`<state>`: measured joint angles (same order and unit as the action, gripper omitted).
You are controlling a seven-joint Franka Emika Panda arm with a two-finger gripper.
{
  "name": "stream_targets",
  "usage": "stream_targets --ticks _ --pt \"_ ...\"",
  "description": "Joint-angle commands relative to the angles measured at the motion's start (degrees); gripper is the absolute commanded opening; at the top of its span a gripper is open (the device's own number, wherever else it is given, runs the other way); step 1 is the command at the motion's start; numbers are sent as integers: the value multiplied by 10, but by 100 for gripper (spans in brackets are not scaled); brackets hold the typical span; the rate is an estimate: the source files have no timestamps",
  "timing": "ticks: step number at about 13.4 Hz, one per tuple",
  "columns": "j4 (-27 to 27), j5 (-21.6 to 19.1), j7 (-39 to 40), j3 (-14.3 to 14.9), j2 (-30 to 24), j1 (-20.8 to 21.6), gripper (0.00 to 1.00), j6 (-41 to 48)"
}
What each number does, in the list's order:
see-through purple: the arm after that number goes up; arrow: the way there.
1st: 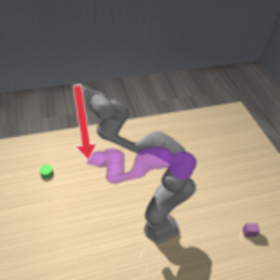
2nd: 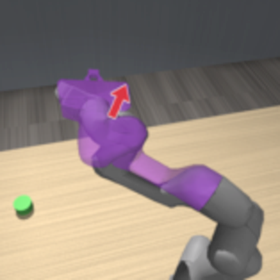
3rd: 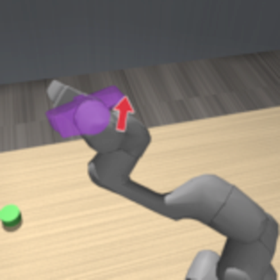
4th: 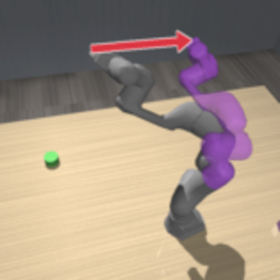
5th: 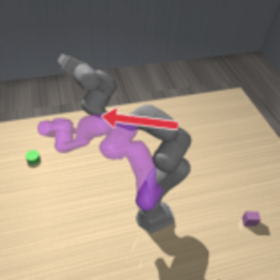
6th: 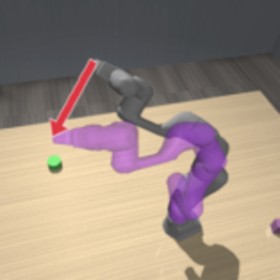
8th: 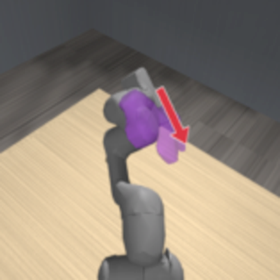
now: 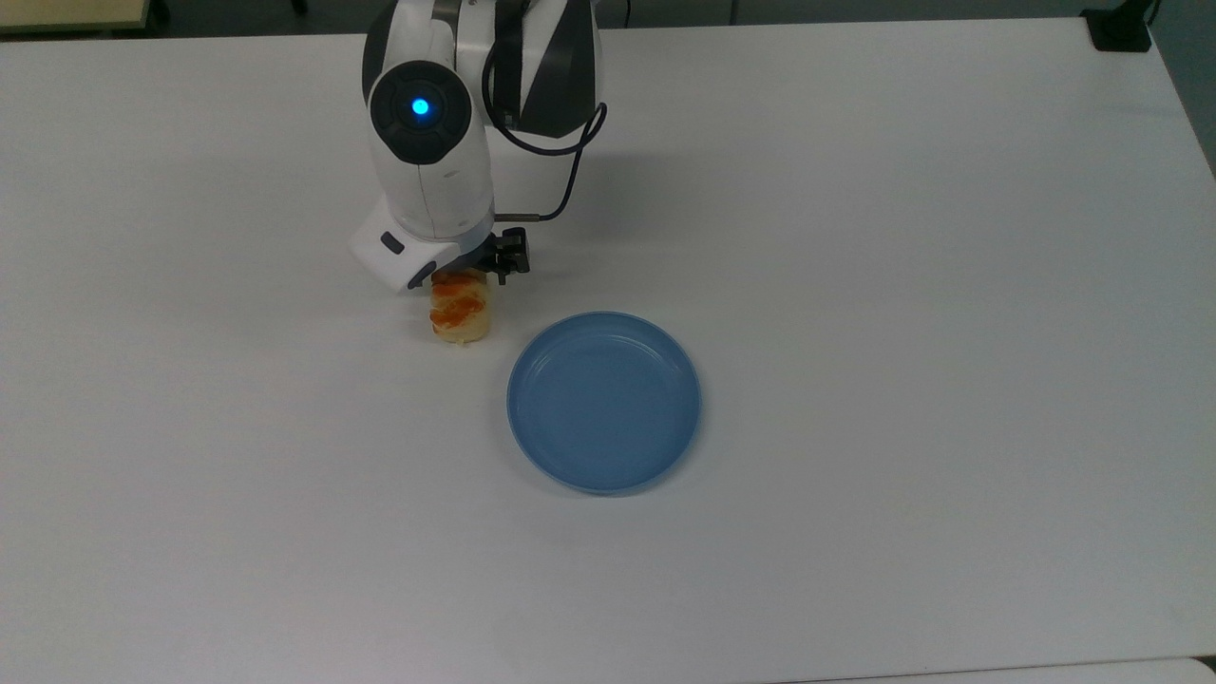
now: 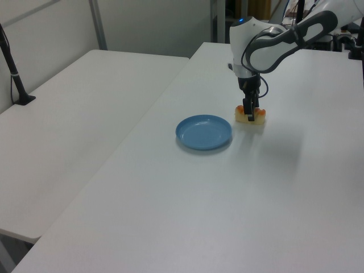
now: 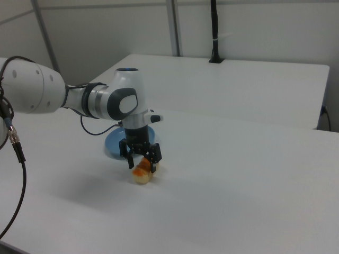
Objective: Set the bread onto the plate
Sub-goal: 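Lift the bread roll and carry it toward the blue plate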
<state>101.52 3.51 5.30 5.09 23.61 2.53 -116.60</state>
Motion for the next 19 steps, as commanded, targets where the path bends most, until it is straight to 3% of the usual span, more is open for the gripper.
stream_targets --ticks 1,2,3,8,11,15,19 --pt "11 10 -23 -7 -5 4 59 -30" --pt "11 10 -23 -7 1 4 45 -38" --pt "11 10 -23 -7 2 3 41 -38" --pt "8 11 -17 -5 -7 -3 29 -22" --pt "-5 11 -14 -4 -22 -8 27 13" --pt "-89 2 -27 -4 -22 -6 27 39" --pt "-144 2 -89 -4 5 24 27 31"
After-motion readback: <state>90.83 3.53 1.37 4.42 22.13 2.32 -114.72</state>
